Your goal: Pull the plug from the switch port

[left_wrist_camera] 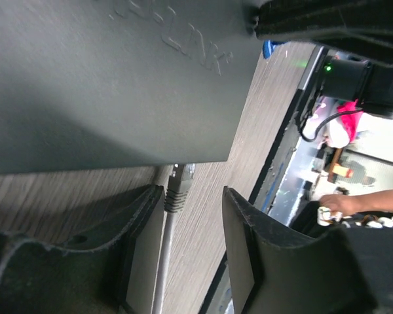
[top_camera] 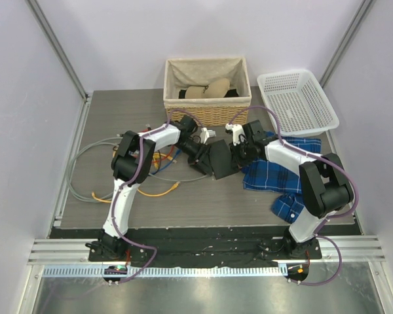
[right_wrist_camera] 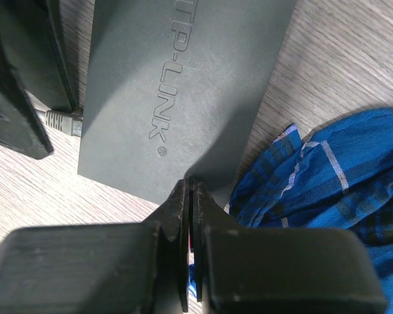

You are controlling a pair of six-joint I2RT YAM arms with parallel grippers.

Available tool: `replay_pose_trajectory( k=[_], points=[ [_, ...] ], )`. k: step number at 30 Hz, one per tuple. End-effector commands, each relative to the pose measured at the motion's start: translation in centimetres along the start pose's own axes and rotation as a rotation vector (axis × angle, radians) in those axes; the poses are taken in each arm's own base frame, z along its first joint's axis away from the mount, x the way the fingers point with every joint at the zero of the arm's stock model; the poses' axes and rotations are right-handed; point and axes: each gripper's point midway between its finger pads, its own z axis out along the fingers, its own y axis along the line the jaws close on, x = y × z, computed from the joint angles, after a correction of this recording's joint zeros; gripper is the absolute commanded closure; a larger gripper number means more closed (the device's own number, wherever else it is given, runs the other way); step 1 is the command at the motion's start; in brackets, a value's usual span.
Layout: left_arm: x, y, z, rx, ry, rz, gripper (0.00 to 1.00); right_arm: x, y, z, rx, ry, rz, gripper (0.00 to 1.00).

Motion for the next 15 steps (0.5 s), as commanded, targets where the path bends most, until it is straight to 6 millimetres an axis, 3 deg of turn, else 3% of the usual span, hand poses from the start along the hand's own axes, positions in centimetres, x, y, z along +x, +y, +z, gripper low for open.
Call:
replay_pose_trajectory(
  k=[1,4,9,15],
  points=[
    [0.3,2.3,1.7,-0.060,0.038,-0.028,0.55,1.7,-0.3,0.8,0.017,0.054,-0.001,0.99],
    [0.2,3.6,2.0,-0.118,0.031,-0.047,0.55,1.8,-0.2,0.7,0.016,0.054,-0.003,0.99],
    [0.0,3.2,2.1,-0.086,0.018,-0.025,0.54,2.2,-0.2,0.6,0.020,0.061,-0.003,0.99],
    [-0.6,4.9,2.6,-0.145,-0.017,-0.021,0.51,2.7,-0.2,0.7,0.018,0.077,0.007,0.99]
  ],
)
